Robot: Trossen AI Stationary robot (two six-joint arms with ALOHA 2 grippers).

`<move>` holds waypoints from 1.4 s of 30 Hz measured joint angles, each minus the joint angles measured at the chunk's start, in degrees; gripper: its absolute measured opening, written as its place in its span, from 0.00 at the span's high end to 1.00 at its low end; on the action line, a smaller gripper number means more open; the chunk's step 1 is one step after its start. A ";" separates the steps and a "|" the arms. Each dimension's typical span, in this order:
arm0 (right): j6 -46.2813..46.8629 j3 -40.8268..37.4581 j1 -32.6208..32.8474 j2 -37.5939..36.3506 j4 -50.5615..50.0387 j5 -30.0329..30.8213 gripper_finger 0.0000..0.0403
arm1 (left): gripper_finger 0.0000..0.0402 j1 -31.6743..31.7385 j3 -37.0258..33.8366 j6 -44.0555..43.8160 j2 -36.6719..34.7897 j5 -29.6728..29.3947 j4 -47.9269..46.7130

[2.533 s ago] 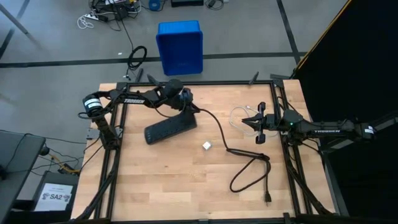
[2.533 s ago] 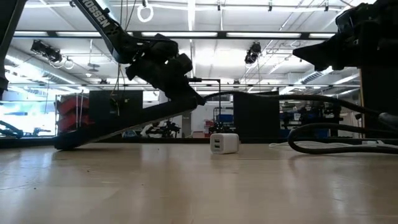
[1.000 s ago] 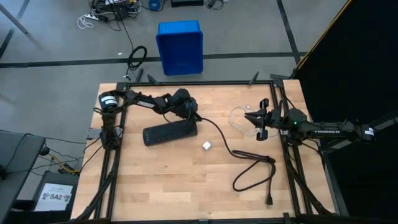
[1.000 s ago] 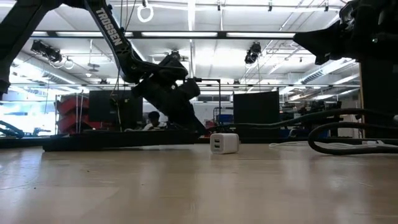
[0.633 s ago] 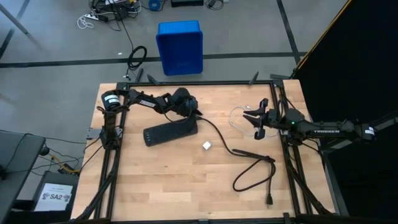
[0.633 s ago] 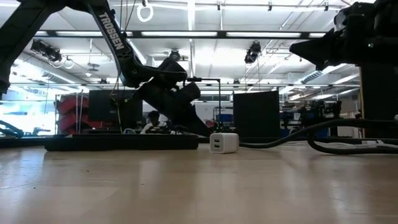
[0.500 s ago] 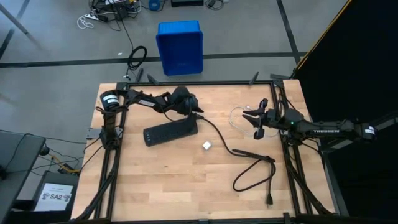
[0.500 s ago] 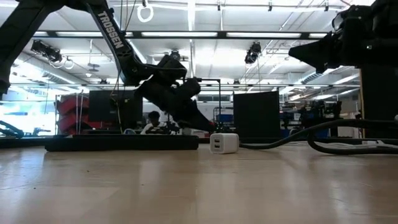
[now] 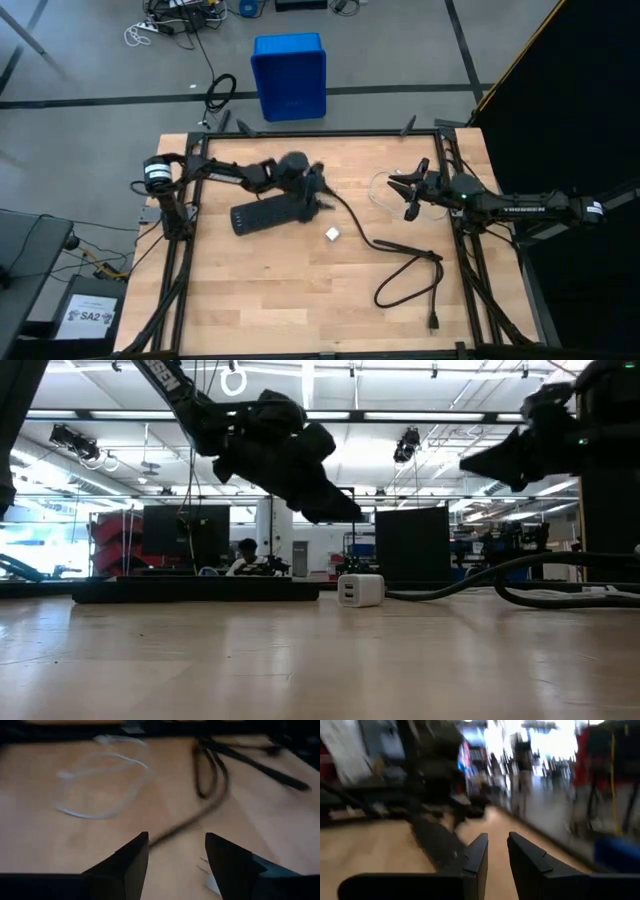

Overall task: Insert USB
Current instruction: Insert the white charger cable into the white charger adapter

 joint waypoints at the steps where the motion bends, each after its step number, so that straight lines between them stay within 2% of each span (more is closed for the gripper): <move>1: 0.65 1.75 -0.04 1.00 -3.77 0.10 0.87 | 0.55 -1.34 0.00 0.28 0.00 -1.59 -0.04; 6: 3.57 12.75 -0.10 7.70 -18.53 2.08 0.87 | 0.55 -6.12 0.00 0.38 -0.02 -6.19 1.14; 9: 7.79 21.86 -0.10 12.18 -34.39 2.95 0.87 | 0.55 -7.52 0.00 -1.51 -0.02 -8.68 0.88; 17: 17.76 45.36 -1.90 26.00 -72.93 5.23 0.87 | 0.55 -9.84 -0.02 -3.20 -0.02 -10.08 0.10; 20: 20.62 50.32 -5.05 31.02 -85.06 5.92 0.88 | 0.55 -10.51 -0.02 -3.18 -0.02 -10.51 0.23; 24: 21.38 51.56 -11.99 35.45 -94.73 2.10 0.87 | 0.55 -11.43 -0.04 -2.60 -0.02 -10.52 0.05; 28: 21.44 49.53 -20.02 37.29 -99.47 -1.52 0.87 | 0.55 -12.33 -0.04 -2.00 -0.02 -10.58 -0.44; 34: 22.38 43.89 -27.78 37.35 -98.11 -2.77 0.87 | 0.55 -13.03 -0.09 -1.11 -0.02 -10.56 -2.51; 42: 22.42 34.69 -29.72 38.38 -87.60 -4.68 0.87 | 0.55 -13.05 -0.09 -0.41 -0.02 -10.56 -3.12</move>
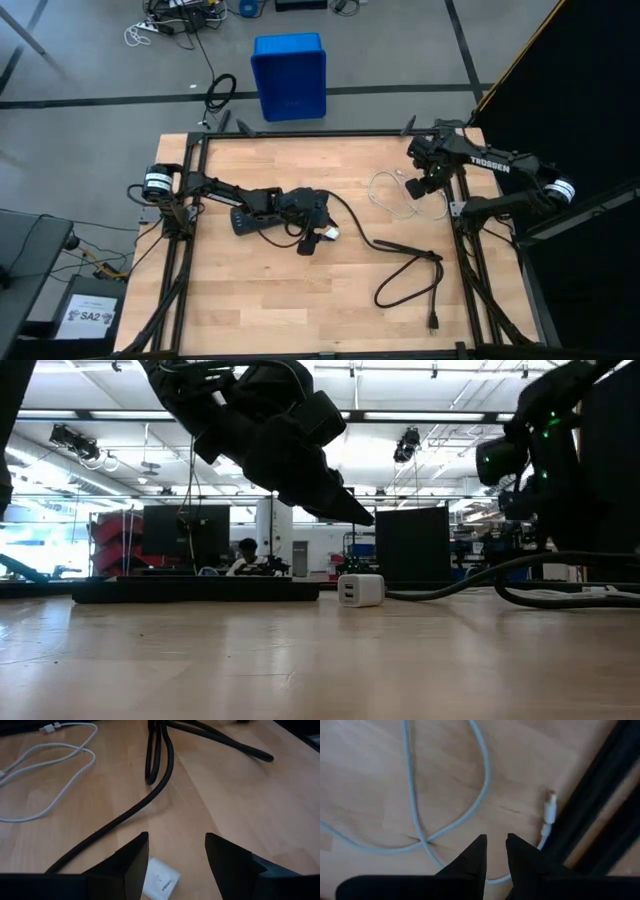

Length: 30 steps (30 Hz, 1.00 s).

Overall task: Insert USB
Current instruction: Insert the white charger cable into the white charger adapter

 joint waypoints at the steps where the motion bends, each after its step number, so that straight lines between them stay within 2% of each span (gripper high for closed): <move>1: 0.02 -0.88 -0.01 0.59 0.27 0.29 0.88 | 0.55 0.00 0.00 0.04 0.00 0.00 0.00; 12: 1.44 -0.50 0.79 9.98 3.75 6.51 0.94 | 0.55 0.00 -0.02 1.12 0.00 0.00 0.60; 19: -0.27 2.44 0.34 11.80 3.49 8.82 0.94 | 0.55 0.00 -0.02 1.10 0.02 0.01 -0.63; 30: -2.13 2.65 -8.34 12.24 1.28 8.37 0.91 | 0.55 -0.02 -0.02 -0.04 0.02 0.02 -2.73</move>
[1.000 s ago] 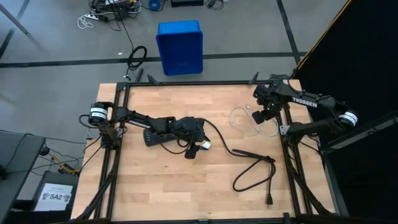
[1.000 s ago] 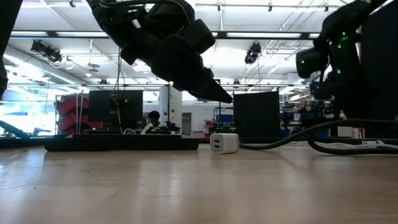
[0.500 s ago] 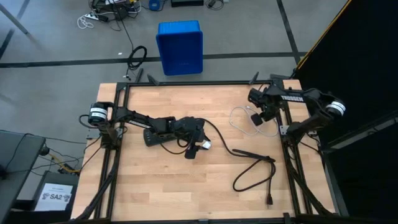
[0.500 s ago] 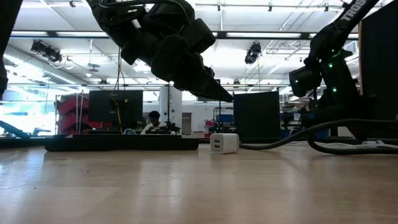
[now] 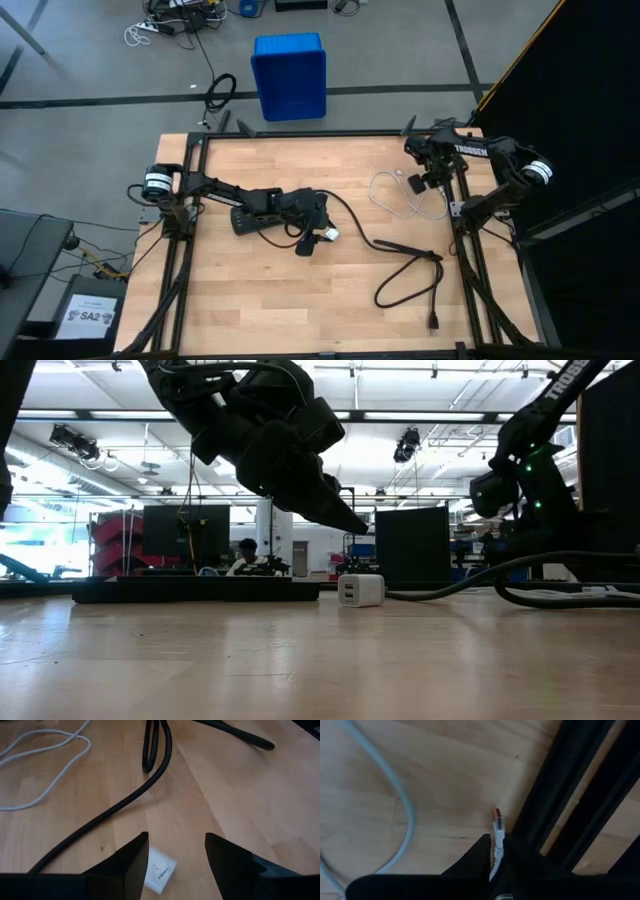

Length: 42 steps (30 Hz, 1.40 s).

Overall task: Insert USB
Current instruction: Insert the white charger cable into the white charger adapter

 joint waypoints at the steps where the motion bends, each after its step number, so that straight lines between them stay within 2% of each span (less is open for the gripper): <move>1: -0.33 0.00 -0.52 0.00 0.02 -0.23 0.90 | 0.55 0.00 0.00 -0.02 0.00 0.00 0.04; 9: -1.39 -0.06 -2.02 0.65 0.42 -1.68 0.87 | 0.55 -0.02 0.00 -0.02 0.00 0.00 0.06; 18: -1.43 -1.91 -1.97 8.66 1.69 -1.41 0.87 | 0.55 -0.01 0.00 -0.07 0.01 0.00 -0.26; 22: -2.43 -1.92 -1.97 9.60 1.55 -1.40 0.88 | 0.55 -0.01 0.00 -0.07 0.02 0.00 -0.47; 30: -5.64 -1.35 -1.45 5.91 3.05 -2.87 0.98 | 0.55 0.00 0.00 -0.04 0.02 0.00 -0.49; 35: -7.96 -0.05 0.39 3.34 4.93 -3.77 0.99 | 0.55 -0.01 0.00 -0.04 0.02 -0.06 -0.49; 42: -9.50 2.04 5.76 -4.04 12.23 -3.64 1.00 | 0.55 0.02 0.00 -0.58 0.02 -10.08 -0.68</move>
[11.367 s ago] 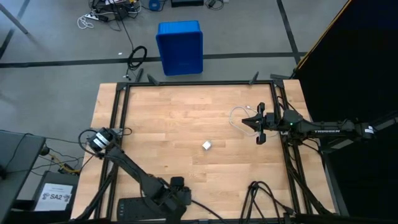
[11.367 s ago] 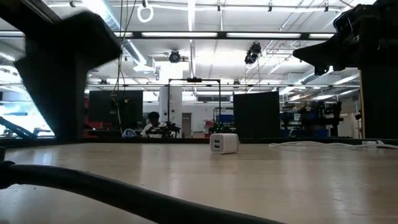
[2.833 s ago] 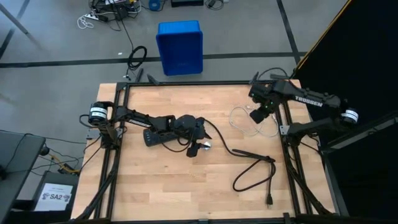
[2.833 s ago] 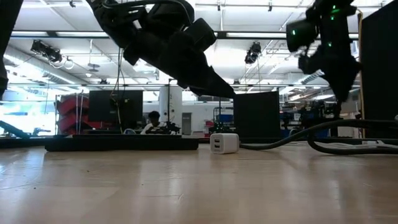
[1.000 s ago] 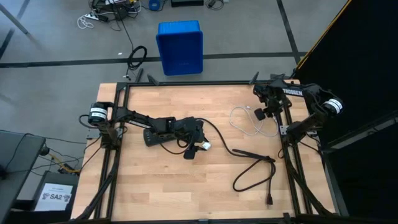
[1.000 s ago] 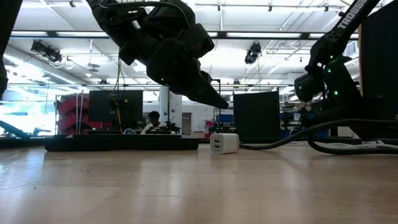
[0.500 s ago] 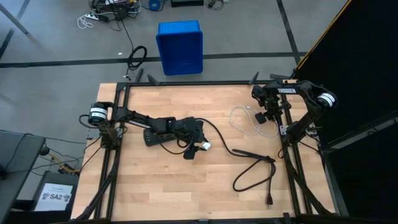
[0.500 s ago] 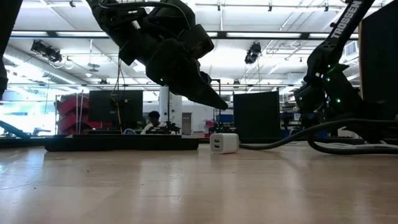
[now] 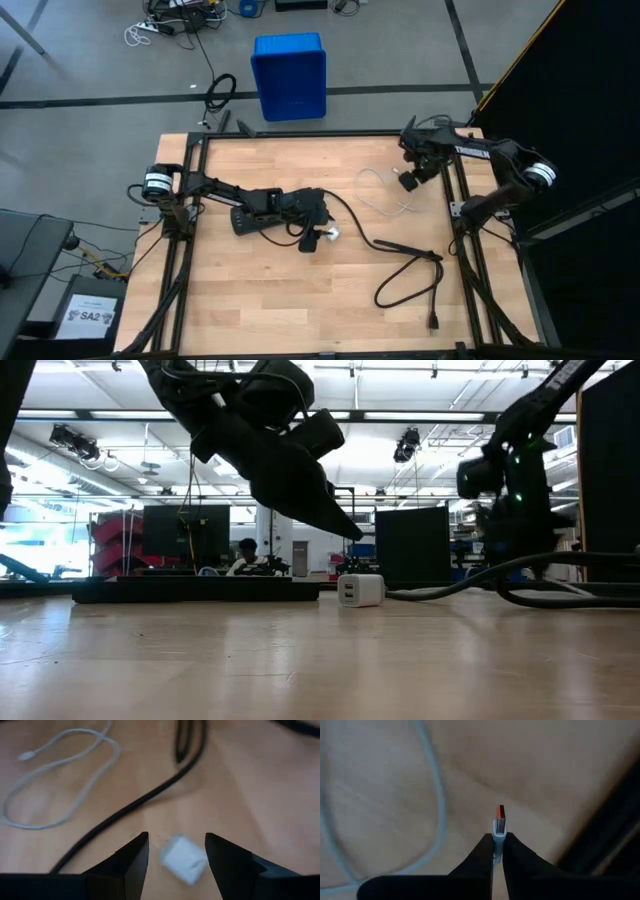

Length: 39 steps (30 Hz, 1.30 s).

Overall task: Insert USB
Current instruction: Insert the white charger cable into the white charger adapter

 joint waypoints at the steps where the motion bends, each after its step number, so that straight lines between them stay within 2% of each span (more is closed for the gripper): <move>1: 0.06 0.06 1.03 -1.56 2.13 0.15 1.00 | 0.55 0.02 0.00 -0.59 0.00 -0.41 0.02; 9: 0.62 -0.81 12.74 -11.56 22.56 -0.60 1.00 | 0.55 0.02 0.00 -5.24 0.00 -0.64 2.51; 14: 1.13 -3.55 19.49 -11.80 31.26 -0.21 1.00 | 0.55 -0.28 0.00 -11.08 0.34 -0.13 0.14; 16: 1.09 -4.77 21.58 -11.39 36.05 -0.19 1.00 | 0.55 -0.73 0.00 -12.27 0.66 -3.63 -0.21; 19: 0.65 -6.16 23.20 -10.99 40.31 -0.79 1.00 | 0.55 -2.05 0.51 -8.65 2.15 -5.85 -1.57; 24: -0.02 -6.30 23.37 -11.02 40.55 -0.70 1.00 | 0.55 -3.90 3.45 -7.72 2.64 -6.11 -5.04; 31: -1.62 -6.30 23.37 -11.02 40.46 -1.01 1.00 | 0.55 -4.73 7.20 -9.88 2.68 -10.71 -8.46; 35: -2.21 -6.30 23.37 -11.02 40.53 -1.08 1.00 | 0.55 -4.25 7.59 -9.92 2.64 -16.39 -13.18; 39: -2.52 -6.30 23.36 -11.03 40.53 -1.19 1.00 | 0.55 -3.47 7.58 -11.07 2.98 -17.03 -14.37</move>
